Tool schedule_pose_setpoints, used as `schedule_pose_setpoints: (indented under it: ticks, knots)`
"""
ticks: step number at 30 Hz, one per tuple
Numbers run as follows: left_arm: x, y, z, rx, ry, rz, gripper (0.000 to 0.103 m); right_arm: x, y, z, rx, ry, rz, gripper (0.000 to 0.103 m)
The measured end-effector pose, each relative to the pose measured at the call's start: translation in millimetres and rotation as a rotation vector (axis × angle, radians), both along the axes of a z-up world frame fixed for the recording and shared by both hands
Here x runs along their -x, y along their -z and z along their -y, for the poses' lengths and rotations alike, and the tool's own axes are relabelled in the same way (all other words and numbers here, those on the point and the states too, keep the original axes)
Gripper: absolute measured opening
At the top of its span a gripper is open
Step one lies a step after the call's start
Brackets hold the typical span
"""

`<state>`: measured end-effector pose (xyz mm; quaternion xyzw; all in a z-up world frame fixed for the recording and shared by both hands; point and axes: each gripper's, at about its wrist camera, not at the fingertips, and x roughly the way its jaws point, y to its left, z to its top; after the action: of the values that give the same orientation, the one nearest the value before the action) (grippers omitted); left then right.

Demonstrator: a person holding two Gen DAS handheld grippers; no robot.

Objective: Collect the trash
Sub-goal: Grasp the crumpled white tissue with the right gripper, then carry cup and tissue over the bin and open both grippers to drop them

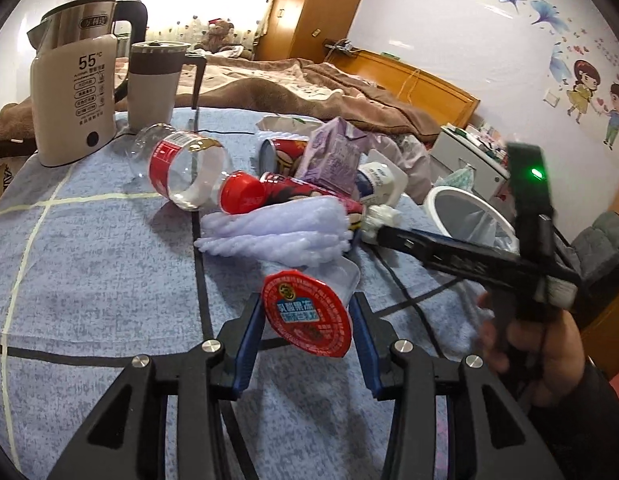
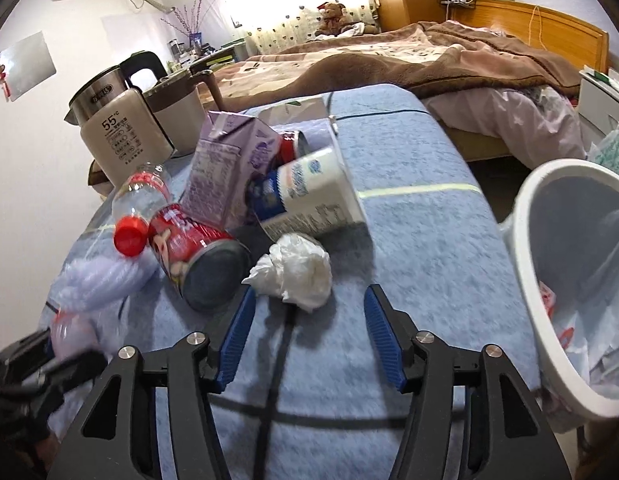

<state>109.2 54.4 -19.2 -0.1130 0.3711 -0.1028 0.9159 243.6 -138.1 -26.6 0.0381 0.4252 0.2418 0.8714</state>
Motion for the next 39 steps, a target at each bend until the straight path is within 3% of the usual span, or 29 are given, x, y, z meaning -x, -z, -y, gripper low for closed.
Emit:
schedule_pose_setpoints:
  ticks: [5, 8, 27, 39]
  knots:
    - [4, -1, 2, 0.005, 0.028, 0.002, 0.045, -8, 4, -9, -0.020, -0.029, -0.024, 0.026]
    - [8, -4, 4, 0.005, 0.032, 0.008, 0.045, -3, 3, -7, -0.023, -0.033, -0.016, 0.021]
    - [22, -20, 28, -0.014, 0.064, 0.030, 0.045, 80, -18, 45, -0.088, 0.027, 0.013, 0.020]
    - [-3, -31, 80, -0.013, 0.154, 0.052, 0.045, 85, -33, 126, -0.098, 0.187, 0.055, 0.020]
